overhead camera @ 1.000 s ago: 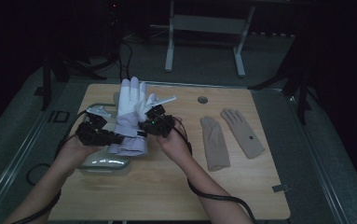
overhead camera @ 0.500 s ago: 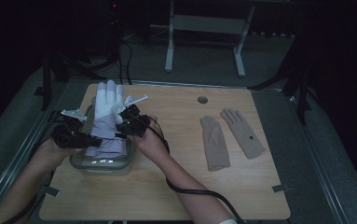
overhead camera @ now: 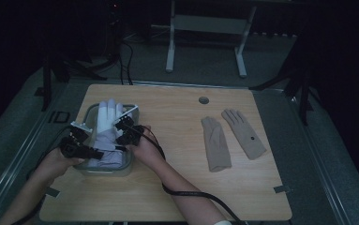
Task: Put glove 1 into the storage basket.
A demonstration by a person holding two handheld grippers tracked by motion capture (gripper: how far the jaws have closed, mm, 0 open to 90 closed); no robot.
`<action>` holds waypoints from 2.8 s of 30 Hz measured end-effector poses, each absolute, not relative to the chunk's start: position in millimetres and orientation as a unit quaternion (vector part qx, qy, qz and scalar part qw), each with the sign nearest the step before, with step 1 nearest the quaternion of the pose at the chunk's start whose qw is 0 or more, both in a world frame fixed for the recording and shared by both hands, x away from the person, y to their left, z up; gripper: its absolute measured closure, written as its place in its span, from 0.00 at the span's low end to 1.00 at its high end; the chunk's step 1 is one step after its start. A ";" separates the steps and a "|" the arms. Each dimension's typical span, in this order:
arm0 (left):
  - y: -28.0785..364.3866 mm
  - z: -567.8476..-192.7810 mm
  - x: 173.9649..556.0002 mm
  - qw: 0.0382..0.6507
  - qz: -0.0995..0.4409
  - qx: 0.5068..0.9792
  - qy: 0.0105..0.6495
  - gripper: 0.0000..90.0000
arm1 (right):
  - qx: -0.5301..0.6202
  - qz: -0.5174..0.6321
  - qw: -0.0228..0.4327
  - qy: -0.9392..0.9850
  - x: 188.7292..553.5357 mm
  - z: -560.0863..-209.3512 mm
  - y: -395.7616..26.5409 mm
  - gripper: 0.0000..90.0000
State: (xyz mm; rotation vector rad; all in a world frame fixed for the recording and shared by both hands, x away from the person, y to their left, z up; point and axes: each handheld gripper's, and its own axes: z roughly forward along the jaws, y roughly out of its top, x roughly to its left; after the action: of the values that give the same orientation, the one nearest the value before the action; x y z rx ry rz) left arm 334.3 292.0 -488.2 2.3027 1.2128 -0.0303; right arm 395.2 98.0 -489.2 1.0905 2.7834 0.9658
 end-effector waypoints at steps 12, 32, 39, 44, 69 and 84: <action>284.2 -500.9 334.1 0.244 -0.005 0.853 0.462 0.78 | 0.346 0.266 0.016 0.899 396.5 -498.6 106.3 0.87; 288.7 -477.3 322.0 0.253 0.069 0.838 0.478 0.49 | 0.319 0.275 0.040 0.906 402.6 -472.1 108.7 0.40; 286.2 -464.8 316.1 0.297 0.087 0.817 0.486 0.43 | 0.303 0.282 0.021 0.910 402.1 -462.4 100.2 0.23; 274.7 -458.0 312.6 0.324 0.106 0.809 0.480 0.43 | 0.298 0.302 0.031 0.905 399.1 -449.5 86.7 0.20; 197.2 -447.9 307.4 0.384 0.101 0.814 0.424 0.44 | 0.312 0.320 0.074 0.891 392.9 -431.7 -11.8 0.19; 156.3 -454.2 307.6 0.401 0.092 0.817 0.405 0.19 | 0.337 0.328 0.084 0.878 388.5 -432.9 -73.2 0.18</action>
State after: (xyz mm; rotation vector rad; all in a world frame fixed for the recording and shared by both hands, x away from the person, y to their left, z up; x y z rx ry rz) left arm 307.6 156.3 -454.2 2.0646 1.0240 0.2318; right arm 388.5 -73.2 -432.9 1.0053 2.6206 0.9788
